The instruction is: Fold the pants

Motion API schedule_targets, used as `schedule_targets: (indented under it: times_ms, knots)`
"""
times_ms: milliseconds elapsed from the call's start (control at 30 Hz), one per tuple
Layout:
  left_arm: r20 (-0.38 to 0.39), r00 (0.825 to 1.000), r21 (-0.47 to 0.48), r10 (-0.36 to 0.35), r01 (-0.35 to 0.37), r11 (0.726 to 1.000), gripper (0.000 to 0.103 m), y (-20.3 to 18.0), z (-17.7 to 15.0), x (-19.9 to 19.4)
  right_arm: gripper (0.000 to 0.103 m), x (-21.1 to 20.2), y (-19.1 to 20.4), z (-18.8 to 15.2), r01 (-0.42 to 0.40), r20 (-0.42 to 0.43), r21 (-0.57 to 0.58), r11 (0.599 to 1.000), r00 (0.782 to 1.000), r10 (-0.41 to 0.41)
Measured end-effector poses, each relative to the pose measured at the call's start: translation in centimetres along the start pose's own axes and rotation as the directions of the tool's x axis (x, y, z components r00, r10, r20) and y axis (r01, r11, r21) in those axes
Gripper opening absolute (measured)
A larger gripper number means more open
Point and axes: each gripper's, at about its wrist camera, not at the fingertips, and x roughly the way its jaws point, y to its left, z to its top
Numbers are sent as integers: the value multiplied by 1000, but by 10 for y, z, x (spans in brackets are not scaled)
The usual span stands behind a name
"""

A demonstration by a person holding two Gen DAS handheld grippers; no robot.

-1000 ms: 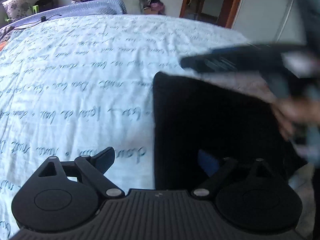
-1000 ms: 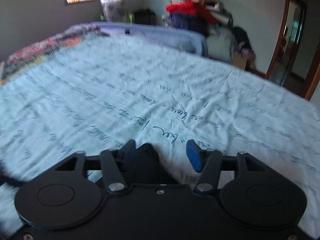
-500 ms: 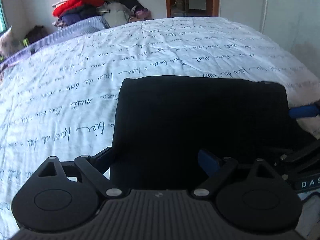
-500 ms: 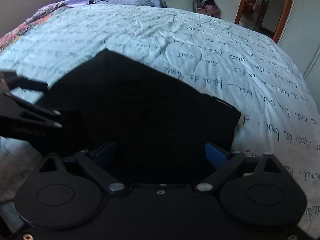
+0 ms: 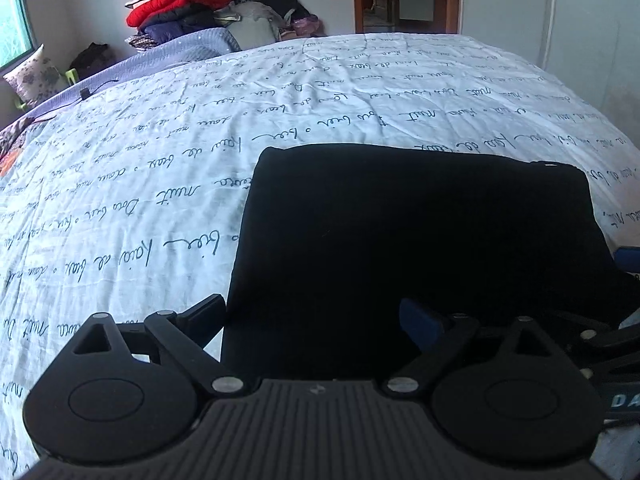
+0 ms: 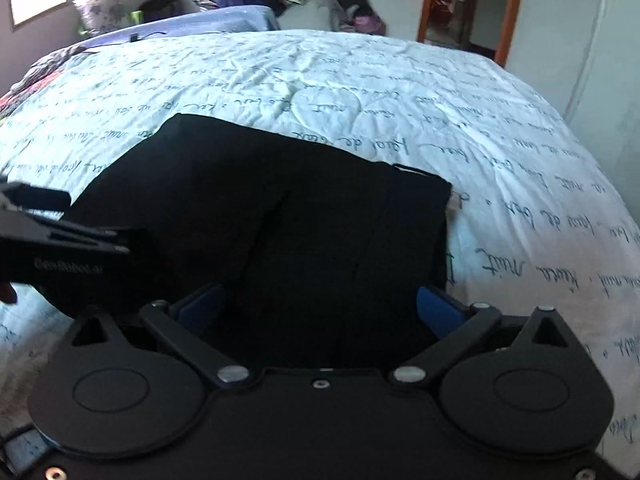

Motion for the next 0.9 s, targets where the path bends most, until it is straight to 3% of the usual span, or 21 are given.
schedule_targets:
  times_ms: [233,333,433,633,900]
  knots:
    - [-18,1000,-40,-17,16,999,96,5,-7,-13,103,-37,-1,-13,-11,11,65,998,1000,11]
    - [-23,999,-60,-35,33,998,96,9,-16,-24,103,-62,5,-28,-55,54,127,990,997,48]
    - [-16,1000,-60,-7,6,998,96,12,-27,-37,103,-78,19,-43,-81,92,179,980,994,65]
    - [-29,1000,-118,5,-9,993,96,26,-52,-61,103,-75,58,-65,-5,79,118,993,997,-4]
    - [-43,998,-170,36,-43,985,96,41,-84,-76,103,-89,69,-74,-58,84,127,990,995,48]
